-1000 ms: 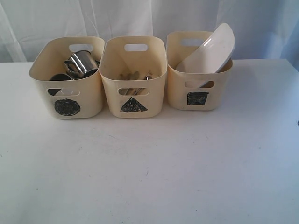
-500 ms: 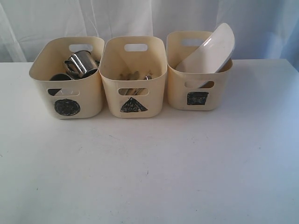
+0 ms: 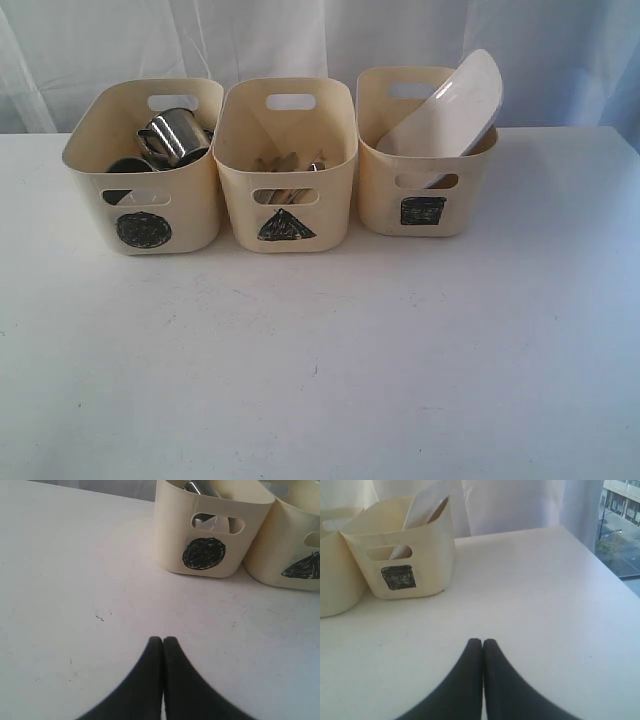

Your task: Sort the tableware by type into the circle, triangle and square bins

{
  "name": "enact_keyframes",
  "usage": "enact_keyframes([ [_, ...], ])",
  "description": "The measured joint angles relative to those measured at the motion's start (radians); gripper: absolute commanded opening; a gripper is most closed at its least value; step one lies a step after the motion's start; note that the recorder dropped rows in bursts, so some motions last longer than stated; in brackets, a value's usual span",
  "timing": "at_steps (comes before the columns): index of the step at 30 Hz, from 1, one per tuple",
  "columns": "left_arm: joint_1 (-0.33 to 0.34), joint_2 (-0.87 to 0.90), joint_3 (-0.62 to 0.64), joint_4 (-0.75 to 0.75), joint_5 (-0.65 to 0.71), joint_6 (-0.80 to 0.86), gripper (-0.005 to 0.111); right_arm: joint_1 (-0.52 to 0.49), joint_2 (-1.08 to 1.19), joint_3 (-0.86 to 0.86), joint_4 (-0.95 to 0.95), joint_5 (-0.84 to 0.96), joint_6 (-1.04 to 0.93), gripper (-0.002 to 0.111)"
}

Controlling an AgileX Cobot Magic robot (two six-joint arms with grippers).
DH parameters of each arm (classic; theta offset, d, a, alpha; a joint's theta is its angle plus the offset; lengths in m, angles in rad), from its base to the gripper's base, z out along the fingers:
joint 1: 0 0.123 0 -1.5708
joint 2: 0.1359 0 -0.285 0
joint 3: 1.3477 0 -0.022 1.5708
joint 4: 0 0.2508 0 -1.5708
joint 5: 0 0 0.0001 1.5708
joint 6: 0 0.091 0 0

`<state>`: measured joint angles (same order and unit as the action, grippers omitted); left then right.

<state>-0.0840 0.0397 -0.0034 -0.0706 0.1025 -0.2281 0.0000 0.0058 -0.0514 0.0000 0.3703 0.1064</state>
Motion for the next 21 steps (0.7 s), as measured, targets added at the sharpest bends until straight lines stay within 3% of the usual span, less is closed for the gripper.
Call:
enact_keyframes([
  [21, 0.0, 0.0, 0.0, 0.0, 0.0, 0.0, 0.0, 0.0, 0.0, 0.046, 0.006, -0.006, -0.117, 0.0],
])
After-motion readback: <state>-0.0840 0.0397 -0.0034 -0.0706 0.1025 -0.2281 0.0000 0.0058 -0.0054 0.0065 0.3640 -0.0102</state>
